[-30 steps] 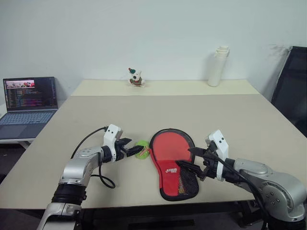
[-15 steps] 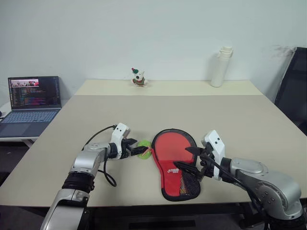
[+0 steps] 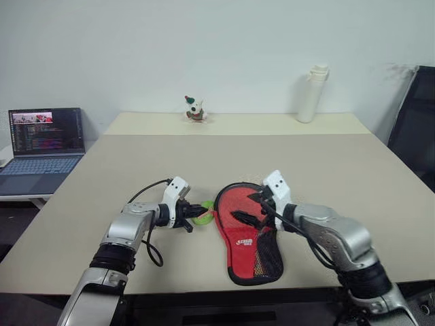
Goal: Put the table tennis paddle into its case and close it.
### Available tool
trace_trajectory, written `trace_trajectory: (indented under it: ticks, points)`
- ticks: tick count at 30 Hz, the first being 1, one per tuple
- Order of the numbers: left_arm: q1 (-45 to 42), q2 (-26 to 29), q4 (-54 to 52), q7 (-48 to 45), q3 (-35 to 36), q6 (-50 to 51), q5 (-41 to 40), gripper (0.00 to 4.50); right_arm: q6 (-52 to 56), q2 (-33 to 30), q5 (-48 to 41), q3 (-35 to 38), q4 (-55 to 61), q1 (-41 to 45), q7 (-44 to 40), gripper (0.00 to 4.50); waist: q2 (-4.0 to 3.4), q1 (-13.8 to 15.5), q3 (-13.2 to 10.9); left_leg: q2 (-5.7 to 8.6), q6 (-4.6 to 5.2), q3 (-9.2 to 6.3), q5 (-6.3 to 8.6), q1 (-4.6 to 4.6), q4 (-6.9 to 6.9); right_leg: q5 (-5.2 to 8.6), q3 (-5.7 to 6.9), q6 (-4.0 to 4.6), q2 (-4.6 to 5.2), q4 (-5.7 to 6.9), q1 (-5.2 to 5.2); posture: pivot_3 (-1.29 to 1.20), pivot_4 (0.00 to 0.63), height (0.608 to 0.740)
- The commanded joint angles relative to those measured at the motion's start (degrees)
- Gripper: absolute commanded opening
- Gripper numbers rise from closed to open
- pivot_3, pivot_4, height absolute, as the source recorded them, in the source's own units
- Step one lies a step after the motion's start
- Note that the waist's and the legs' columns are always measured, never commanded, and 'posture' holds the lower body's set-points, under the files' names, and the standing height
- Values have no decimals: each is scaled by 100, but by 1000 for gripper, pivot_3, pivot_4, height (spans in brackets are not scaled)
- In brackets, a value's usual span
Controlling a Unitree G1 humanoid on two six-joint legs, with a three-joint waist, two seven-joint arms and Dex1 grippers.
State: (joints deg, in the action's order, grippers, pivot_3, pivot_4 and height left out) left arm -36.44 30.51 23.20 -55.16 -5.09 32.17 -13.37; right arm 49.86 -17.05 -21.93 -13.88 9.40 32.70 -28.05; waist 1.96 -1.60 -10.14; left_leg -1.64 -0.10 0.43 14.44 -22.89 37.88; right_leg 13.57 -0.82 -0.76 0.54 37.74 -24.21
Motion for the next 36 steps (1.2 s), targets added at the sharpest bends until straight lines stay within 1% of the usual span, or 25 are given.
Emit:
trace_trajectory:
  ticks: [1, 4, 7, 10, 14, 19, 25, 30, 36]
  points:
    - [3, 117, -256, -38, -48, -20, 90, 27, -386, 260, 374, -299, -329, 46, 125, 4500, 0, 1, 0, 0, 0, 0, 0, 0, 0, 0, 0, 0, 0, 0, 0, 0, 150, 740]
    - [-119, 173, -191, -36, -51, -108, 177, 27, -444, 309, 595, -450, -458, -105, 149, 4500, -1, 2, -1, 0, 0, 0, 0, -4, 1, 0, 0, 0, 1, 1, -4, 0, 150, 740]
    - [-271, 289, -41, -85, -147, -405, 383, 27, -475, 274, 800, -547, -531, -255, 162, 4500, -1, 0, -1, 0, 0, -1, 0, -2, 1, -1, 1, 0, 2, 3, -4, 0, 150, 740]
    - [-521, 398, 329, -111, -273, -958, 688, 27, -482, 274, 875, -496, -514, -377, 186, 4500, 0, 0, 0, -2, 0, -3, 0, 1, 2, 0, 3, 0, -1, 9, -4, 0, 150, 740]
    - [-910, 452, 1007, -40, -520, -1967, 1208, 27, -475, 291, 924, -481, -456, -454, 205, 4500, 0, -4, 0, -2, 0, 0, -1, 7, 4, 0, 1, 1, -3, 15, -3, 0, 150, 740]
    - [-1510, 238, 2221, 201, -827, -3070, 1828, 27, -442, 353, 983, -444, -415, -522, 223, 4500, 0, -1, 0, 0, 0, 2, 0, 4, 4, 0, 3, 0, -3, 13, -3, 0, 150, 740]
    - [-2460, -328, 4040, 1081, -1233, -4103, 2662, 27, -384, 412, 1032, -504, -367, -645, 202, 4500, 6, 11, 3, 5, 0, 4, 0, 2, 7, -1, 13, -2, -3, 12, -1, 0, 150, 740]
    - [-2739, -500, 4556, 1046, -1148, -4452, 2737, 27, -313, 453, 1074, -504, -281, -690, 240, 4500, 6, 6, 4, 7, 0, 10, 0, 3, 8, -1, 19, -3, -4, 14, 0, 0, 150, 740]
    - [-2915, -584, 4911, 1402, -1172, -4607, 2941, 27, -223, 469, 1103, -524, -152, -810, 234, 4500, 9, 8, 5, 6, 0, 9, 0, 4, 10, -1, 21, -4, -4, 15, 2, 0, 150, 740]
